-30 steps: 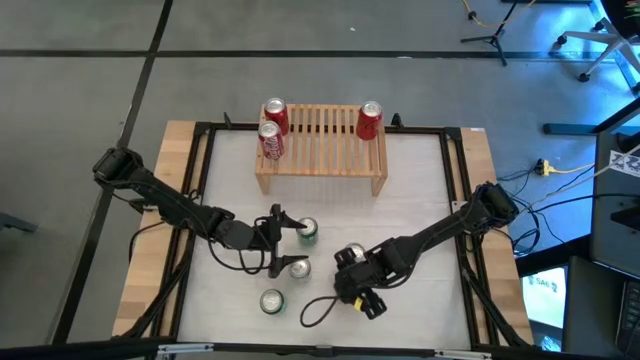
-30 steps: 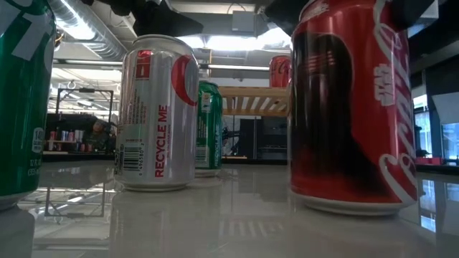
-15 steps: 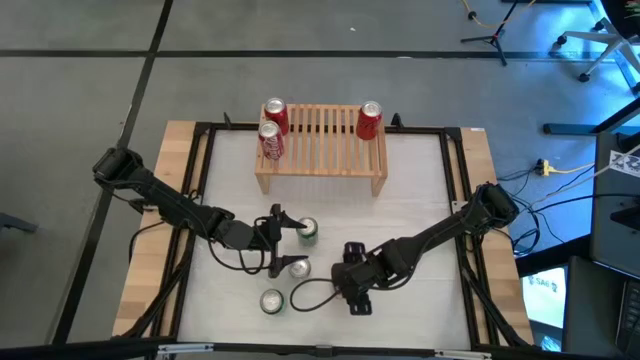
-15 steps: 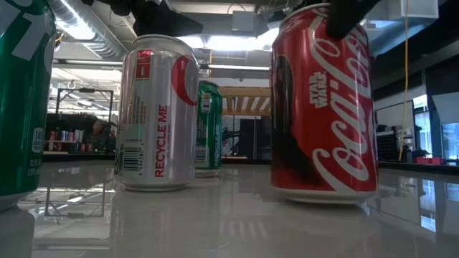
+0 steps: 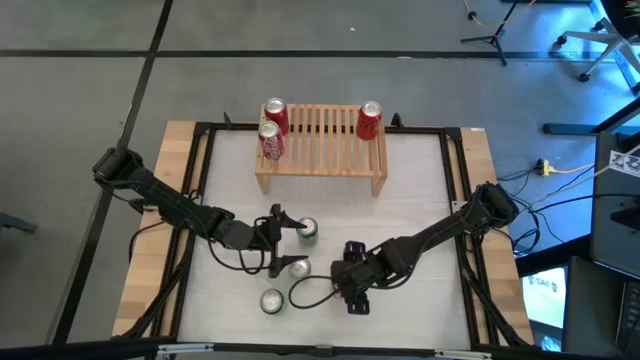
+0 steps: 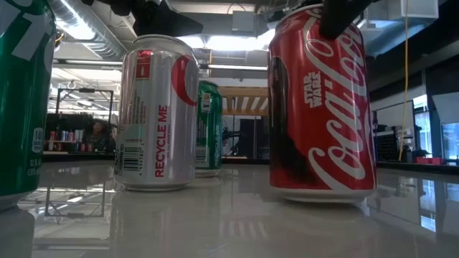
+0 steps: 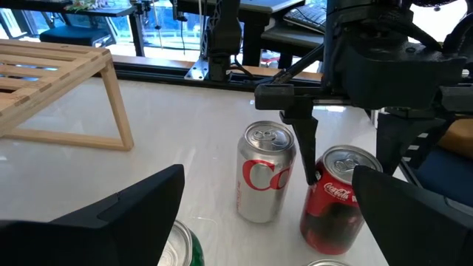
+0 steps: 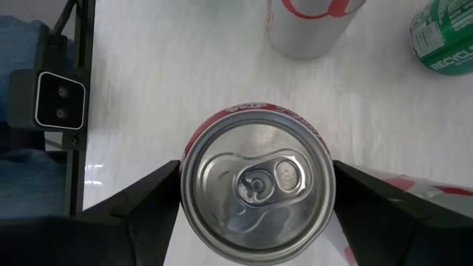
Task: Place canned beverage on shelf
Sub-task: Put the red white soda can on the shelf
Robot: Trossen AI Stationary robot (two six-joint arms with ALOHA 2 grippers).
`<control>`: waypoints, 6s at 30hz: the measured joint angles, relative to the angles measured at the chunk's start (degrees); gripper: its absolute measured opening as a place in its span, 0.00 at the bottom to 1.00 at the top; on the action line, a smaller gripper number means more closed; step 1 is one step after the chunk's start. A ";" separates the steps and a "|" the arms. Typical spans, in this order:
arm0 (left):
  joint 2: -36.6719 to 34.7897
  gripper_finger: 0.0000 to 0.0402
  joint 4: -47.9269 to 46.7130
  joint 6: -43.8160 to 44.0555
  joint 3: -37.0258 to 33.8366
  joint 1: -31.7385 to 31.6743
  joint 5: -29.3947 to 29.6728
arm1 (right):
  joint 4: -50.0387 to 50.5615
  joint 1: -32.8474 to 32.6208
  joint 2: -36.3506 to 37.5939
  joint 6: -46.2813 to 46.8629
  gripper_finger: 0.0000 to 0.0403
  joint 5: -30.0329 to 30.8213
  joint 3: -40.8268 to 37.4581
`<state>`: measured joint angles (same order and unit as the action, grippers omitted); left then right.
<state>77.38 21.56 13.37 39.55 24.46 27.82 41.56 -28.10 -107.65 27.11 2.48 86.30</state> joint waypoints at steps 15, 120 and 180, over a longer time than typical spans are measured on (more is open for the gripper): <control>-1.33 0.95 -0.04 -2.21 0.00 0.01 0.36 | -0.07 0.00 0.00 -0.55 0.77 -0.09 0.00; -13.40 0.95 23.12 -6.25 -21.81 -0.05 5.52 | -2.51 1.16 -2.09 -5.01 0.78 -5.86 0.00; -13.40 0.95 23.10 -6.40 -21.81 -0.03 5.54 | 43.09 38.48 -1.10 -27.49 0.75 -8.09 43.30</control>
<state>63.99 44.66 6.97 17.74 24.43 33.36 84.65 10.39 -108.75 -0.38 -5.61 129.60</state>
